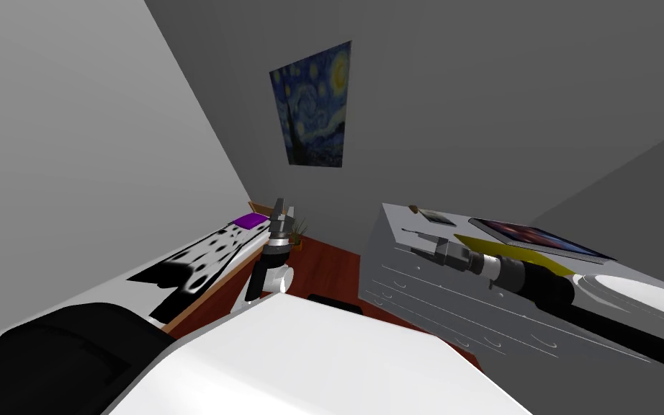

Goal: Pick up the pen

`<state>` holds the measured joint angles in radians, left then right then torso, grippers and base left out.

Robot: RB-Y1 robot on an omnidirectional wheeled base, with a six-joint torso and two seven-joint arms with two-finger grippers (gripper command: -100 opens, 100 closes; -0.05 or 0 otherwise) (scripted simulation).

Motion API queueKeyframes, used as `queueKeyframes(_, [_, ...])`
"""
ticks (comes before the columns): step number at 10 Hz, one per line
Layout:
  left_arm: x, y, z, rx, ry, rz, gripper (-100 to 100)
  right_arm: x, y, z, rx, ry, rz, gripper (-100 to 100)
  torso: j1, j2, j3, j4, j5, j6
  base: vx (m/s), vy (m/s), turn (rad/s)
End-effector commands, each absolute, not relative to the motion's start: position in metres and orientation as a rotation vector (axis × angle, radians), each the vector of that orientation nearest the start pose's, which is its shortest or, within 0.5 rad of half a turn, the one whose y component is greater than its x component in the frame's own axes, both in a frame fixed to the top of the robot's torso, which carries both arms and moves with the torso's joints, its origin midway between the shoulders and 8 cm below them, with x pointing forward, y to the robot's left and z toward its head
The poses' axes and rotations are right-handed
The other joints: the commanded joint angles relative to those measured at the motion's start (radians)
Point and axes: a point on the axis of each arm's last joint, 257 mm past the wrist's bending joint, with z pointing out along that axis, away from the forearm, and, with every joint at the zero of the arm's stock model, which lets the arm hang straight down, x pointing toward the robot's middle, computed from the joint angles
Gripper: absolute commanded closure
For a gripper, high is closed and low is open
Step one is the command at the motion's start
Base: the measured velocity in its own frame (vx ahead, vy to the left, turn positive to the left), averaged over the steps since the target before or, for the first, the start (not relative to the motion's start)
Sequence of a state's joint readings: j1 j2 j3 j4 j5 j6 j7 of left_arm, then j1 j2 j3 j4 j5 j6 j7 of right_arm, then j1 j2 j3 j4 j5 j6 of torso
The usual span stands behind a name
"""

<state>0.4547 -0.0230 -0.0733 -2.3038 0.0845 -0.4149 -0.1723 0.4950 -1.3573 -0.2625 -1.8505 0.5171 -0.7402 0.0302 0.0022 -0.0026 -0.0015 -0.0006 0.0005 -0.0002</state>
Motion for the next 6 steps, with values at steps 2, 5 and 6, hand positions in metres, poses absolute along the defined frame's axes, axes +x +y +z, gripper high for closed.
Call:
queueKeyframes(2, [0.358, 0.262, 0.033, -0.685, 0.611, -1.286, 0, 0.384, -0.343, -0.099, -0.973, 1.747, 0.387, -100, 0.001, -0.001, 0.0, 0.0, 0.0, 0.0, 0.041, 0.04, -0.011])
queueKeyframes(5, [0.358, 0.262, 0.033, -0.685, 0.611, -1.286, 0, 0.385, -0.351, -0.103, -1.064, 1.789, 0.344, -100, -0.001, 0.0, 0.0, 0.0, 0.0, 0.0, 0.033, 0.022, -0.005])
queueKeyframes(6, [0.358, 0.262, 0.033, -0.685, 0.611, -1.286, 0, 0.384, -0.36, -0.11, -1.103, 1.819, 0.32, -100, 0.0, -0.001, 0.0, 0.0, 0.0, 0.0, 0.064, 0.036, -0.008])
